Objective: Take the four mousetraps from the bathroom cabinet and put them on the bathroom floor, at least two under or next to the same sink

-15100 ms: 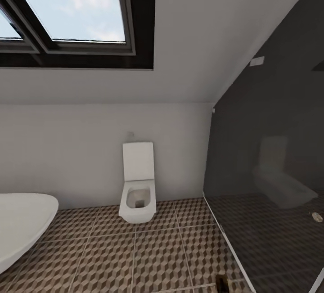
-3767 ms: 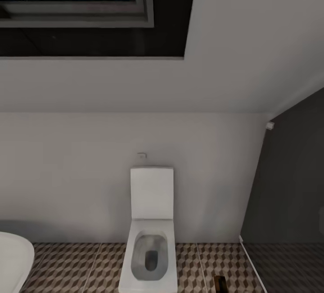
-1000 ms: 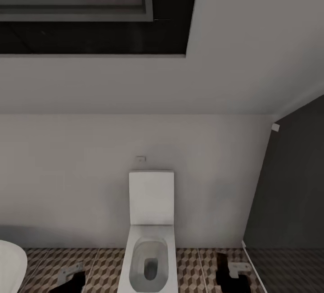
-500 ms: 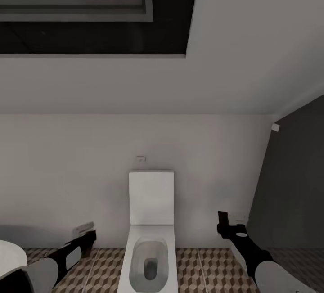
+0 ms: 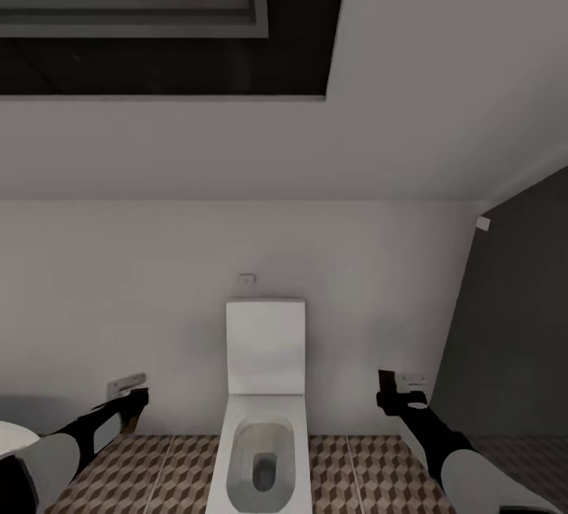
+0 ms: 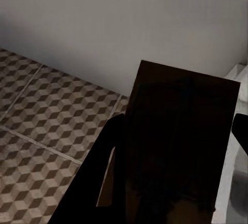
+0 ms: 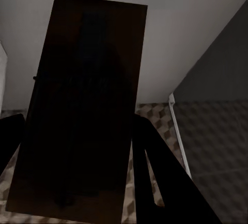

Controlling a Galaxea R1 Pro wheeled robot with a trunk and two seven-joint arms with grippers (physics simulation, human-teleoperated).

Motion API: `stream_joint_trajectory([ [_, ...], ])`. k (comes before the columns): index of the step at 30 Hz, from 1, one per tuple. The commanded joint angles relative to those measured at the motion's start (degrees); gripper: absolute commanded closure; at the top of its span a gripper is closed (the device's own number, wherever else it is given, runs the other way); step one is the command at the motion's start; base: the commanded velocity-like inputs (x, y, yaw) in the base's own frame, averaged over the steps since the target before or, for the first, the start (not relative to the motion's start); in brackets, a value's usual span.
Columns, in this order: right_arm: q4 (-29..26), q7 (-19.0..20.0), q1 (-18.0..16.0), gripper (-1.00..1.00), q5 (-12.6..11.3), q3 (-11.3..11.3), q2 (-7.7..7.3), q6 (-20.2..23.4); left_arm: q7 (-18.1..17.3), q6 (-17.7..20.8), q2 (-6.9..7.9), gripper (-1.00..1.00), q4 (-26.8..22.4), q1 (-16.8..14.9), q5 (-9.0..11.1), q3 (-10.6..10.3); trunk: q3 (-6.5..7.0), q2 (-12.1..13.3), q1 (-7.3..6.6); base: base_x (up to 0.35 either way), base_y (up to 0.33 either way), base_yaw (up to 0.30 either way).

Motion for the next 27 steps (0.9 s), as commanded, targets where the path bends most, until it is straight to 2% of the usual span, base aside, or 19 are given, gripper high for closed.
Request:
stream_joint_trajectory([
  [1, 0.8, -0.1, 0.0, 1.00, 0.2, 0.0, 0.16, 0.4, 0.5, 0.0, 1.04, 1.00, -1.4, 0.0, 0.3, -0.5, -0.02, 0.0, 0.02, 0.000, 0.000, 0.000],
  [3, 1.9, -0.3, 0.0, 1.00, 0.2, 0.5, 0.34, 0.4, 0.4, 1.3, 2.94, 1.00, -4.4, 0.0, 0.3, -0.5, -0.02, 0.0, 0.02, 0.000, 0.000, 0.000],
  [4, 2.1, -0.4, 0.0, 1.00, 0.2, 0.7, 0.36, 0.4, 0.4, 2.1, 3.36, 1.00, -5.2, 0.0, 0.2, -0.5, -0.02, 0.0, 0.02, 0.000, 0.000, 0.000],
  [7, 2.6, -0.5, 0.0, 1.00, 0.3, 1.4, 0.44, 1.8, 0.7, 9.4, 5.27, 1.00, -9.1, 0.0, 0.2, -0.5, -0.02, 0.0, 0.02, 0.000, 0.000, 0.000],
  [9, 2.6, -0.3, 0.0, 1.00, 0.5, 1.6, 0.45, 4.7, 0.8, 12.2, 5.82, 1.00, -10.4, 0.0, 0.2, -0.5, -0.02, 0.0, 0.02, 0.000, 0.000, 0.000],
  [13, 2.6, 0.0, 0.0, 1.00, 0.7, 1.7, 0.46, 6.8, 1.0, 13.6, 5.63, 1.00, -11.1, 0.0, 0.2, -0.6, -0.02, 0.0, 0.02, 0.000, 0.000, 0.000],
  [19, 2.6, 0.1, 0.0, 1.00, 0.7, 1.8, 0.46, 6.7, 0.9, 13.4, 5.46, 1.00, -11.3, 0.0, 0.2, -0.8, -0.02, 0.0, 0.02, 0.000, 0.000, 0.000],
  [27, 2.6, 0.1, 0.0, 1.00, 0.8, 1.9, 0.41, 6.0, 1.0, 12.7, 5.37, 1.00, -11.1, 0.0, 0.2, -0.9, -1.46, -3.2, 1.77, 0.000, 0.000, 0.000],
])
